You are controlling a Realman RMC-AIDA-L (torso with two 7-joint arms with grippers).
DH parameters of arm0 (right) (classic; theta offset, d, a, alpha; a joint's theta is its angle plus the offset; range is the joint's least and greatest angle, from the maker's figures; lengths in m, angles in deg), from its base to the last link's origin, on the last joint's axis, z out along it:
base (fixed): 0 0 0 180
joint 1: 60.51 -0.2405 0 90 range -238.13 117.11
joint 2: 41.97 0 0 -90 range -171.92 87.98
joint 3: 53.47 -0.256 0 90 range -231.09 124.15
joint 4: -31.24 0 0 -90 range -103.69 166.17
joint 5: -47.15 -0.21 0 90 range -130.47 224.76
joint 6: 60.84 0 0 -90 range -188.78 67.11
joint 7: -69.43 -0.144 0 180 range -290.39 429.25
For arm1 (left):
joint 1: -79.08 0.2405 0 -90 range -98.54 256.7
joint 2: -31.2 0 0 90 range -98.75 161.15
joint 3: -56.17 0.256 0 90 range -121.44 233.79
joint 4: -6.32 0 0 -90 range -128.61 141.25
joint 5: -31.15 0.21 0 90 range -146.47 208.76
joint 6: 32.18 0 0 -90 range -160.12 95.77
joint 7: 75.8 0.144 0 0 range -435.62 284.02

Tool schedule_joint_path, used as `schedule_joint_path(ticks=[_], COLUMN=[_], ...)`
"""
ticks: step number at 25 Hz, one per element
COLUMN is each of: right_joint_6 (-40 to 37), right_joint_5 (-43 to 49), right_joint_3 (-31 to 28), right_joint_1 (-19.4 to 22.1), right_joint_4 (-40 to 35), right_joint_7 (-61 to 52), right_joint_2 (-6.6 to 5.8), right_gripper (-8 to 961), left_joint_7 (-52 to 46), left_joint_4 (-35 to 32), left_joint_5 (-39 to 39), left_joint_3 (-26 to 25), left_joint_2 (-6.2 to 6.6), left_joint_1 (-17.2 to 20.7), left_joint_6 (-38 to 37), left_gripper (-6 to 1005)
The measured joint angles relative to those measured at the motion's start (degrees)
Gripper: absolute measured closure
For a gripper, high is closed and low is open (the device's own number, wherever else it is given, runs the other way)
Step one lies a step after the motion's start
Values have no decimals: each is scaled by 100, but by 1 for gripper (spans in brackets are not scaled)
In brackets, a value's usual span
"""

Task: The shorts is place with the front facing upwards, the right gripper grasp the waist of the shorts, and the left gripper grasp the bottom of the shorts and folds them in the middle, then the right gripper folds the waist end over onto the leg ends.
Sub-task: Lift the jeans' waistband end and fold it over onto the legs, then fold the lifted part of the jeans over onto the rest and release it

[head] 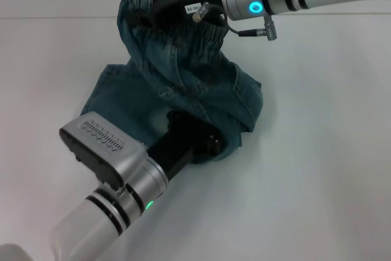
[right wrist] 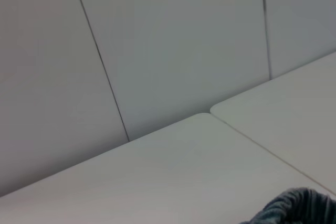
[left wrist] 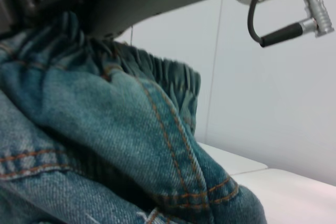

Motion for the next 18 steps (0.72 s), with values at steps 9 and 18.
schedule_joint_path(ticks=[9,18], right_joint_6=[15,25], right_joint_5=[-15,-23], right_joint_3=[81,225], right_joint_1=[-55,-94], right_joint_4=[155,129], right_joint_7=[211,10], right_joint_2=[10,16], right_gripper=[788,758], left_joint_7=[40,31], left_joint_4=[-211,-279], left_joint_5=[-11,-26], left_joint_3=[-737,-958], left_joint_2=[1,0], left_joint_1=[839,1172], left_joint_6=[-568,-929], left_gripper=[998,998])
